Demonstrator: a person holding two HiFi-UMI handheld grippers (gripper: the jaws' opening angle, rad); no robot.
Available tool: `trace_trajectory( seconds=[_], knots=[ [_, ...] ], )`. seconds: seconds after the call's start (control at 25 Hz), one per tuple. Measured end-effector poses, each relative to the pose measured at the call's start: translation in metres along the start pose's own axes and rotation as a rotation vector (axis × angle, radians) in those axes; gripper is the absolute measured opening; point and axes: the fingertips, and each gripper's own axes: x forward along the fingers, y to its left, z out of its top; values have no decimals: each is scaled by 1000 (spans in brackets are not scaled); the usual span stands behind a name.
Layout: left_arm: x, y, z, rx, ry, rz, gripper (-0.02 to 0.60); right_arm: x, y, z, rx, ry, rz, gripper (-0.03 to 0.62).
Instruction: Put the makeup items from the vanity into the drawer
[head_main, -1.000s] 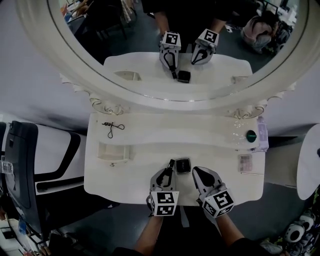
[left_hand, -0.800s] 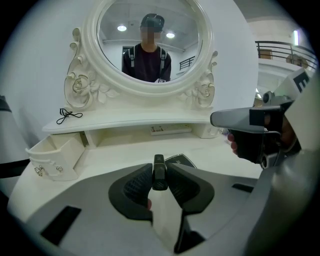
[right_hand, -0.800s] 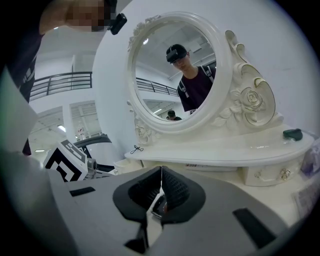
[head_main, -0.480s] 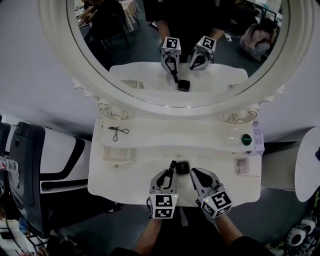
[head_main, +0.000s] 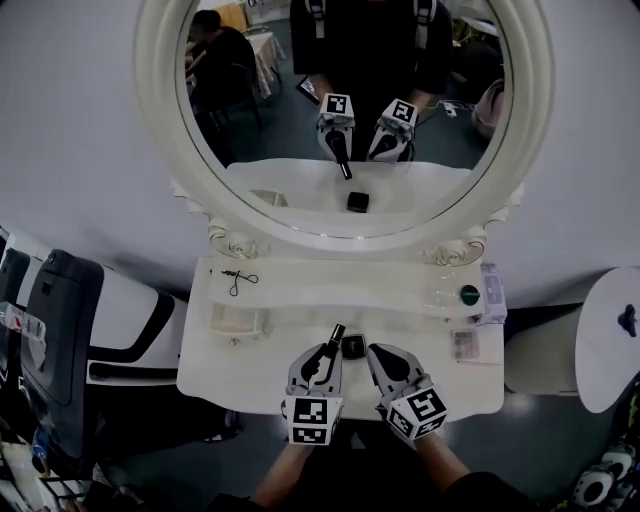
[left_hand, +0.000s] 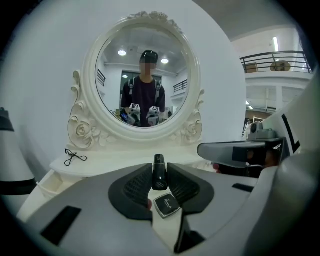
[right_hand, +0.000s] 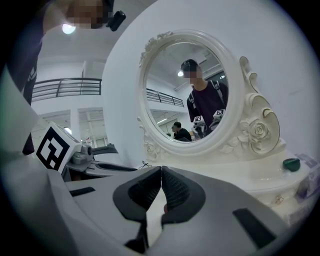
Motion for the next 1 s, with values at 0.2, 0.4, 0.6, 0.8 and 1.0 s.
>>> trace_trajectory(
  seconds=[0.2, 0.4, 0.6, 0.8, 1.0],
  knots=[
    [-17, -8, 25, 12, -74, -4, 100, -9, 9, 15, -18, -40, 6, 25],
    [-30, -10, 32, 27, -106, 7, 100, -17, 17, 25, -26, -71, 11, 25],
    [-37, -11, 40, 35, -138, 13, 100, -19, 21, 28, -39, -89, 24, 25],
    [-42, -8, 47, 41, -160, 30, 100, -17, 26, 31, -49, -95, 47, 25],
    [-45, -3, 46, 35, -162, 60, 100, -12, 29, 31, -55, -95, 76, 25]
  ],
)
